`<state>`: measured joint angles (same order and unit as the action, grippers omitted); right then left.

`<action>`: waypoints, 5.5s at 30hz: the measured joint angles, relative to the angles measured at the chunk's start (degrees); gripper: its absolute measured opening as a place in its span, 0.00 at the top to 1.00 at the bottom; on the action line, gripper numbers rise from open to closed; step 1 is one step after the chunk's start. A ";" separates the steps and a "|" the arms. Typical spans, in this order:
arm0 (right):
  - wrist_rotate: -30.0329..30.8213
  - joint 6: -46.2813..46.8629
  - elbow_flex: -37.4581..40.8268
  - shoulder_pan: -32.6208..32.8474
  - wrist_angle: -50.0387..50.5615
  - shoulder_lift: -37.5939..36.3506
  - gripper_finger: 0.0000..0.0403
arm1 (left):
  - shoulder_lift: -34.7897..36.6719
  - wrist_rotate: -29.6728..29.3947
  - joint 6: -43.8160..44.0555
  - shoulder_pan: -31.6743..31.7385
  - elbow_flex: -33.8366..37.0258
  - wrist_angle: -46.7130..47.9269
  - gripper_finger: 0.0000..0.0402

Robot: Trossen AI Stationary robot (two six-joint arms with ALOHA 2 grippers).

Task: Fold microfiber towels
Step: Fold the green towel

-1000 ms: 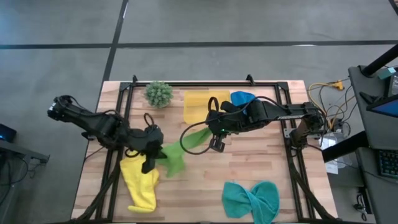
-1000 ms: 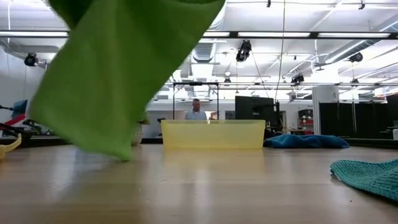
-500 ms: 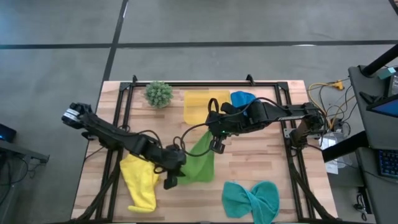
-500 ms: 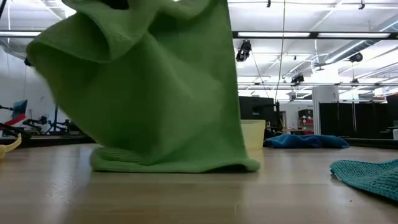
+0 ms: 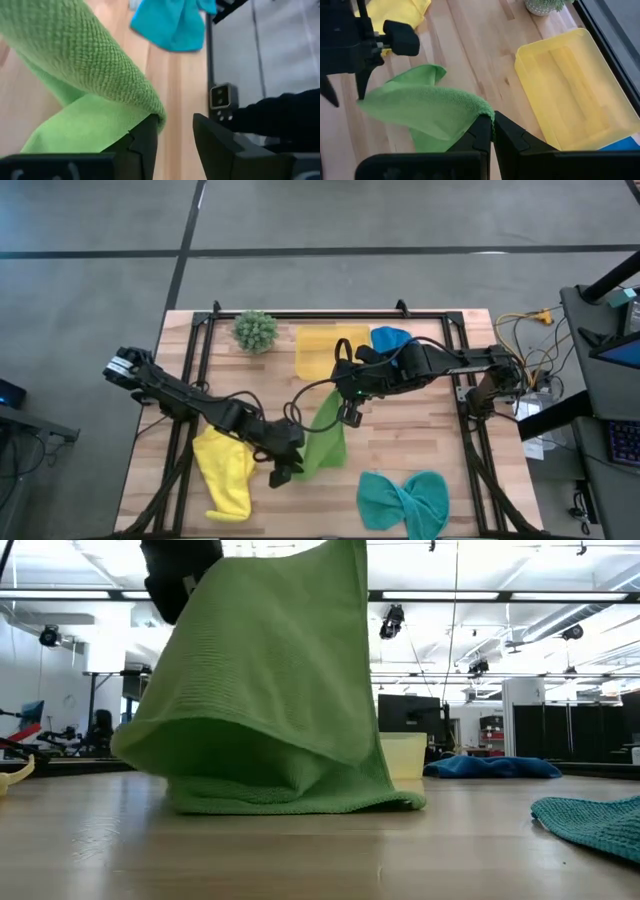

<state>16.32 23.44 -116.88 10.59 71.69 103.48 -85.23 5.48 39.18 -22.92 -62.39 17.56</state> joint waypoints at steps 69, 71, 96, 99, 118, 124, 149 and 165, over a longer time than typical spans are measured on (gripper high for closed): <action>-2.92 11.20 -1.14 6.22 -5.61 -3.78 0.98 | -1.28 -44.85 -9.61 5.62 -0.83 -17.27 0.62; -3.17 11.43 -2.64 6.85 -4.50 -3.82 0.98 | -0.87 -43.11 -9.60 6.91 -0.95 -17.54 0.60; 0.66 12.96 -9.36 11.40 -1.80 -3.91 0.98 | 4.70 -17.33 -10.16 6.87 -4.88 -4.77 0.59; 0.87 12.95 -8.11 10.50 -1.85 -3.91 0.98 | 3.39 -16.94 -7.64 3.99 -4.33 -6.97 0.59; 0.26 10.56 -5.22 7.26 -1.52 -3.91 0.98 | -5.96 -36.13 8.93 -0.81 -4.16 -4.80 0.59; 0.24 10.02 -5.22 7.26 -1.56 -3.89 0.98 | -3.86 -39.15 8.60 -3.60 -4.22 1.61 0.59; 0.22 9.76 -5.22 7.26 -2.09 -3.85 0.98 | -12.56 -38.02 5.22 -1.64 -3.84 -0.62 0.78; 0.96 -2.02 -5.16 7.27 6.73 -4.32 0.98 | 8.02 -37.21 -0.16 -2.13 -5.46 25.66 1.00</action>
<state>17.27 21.42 -122.04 17.86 78.42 99.17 -77.21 -31.74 39.02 -25.05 -67.86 43.21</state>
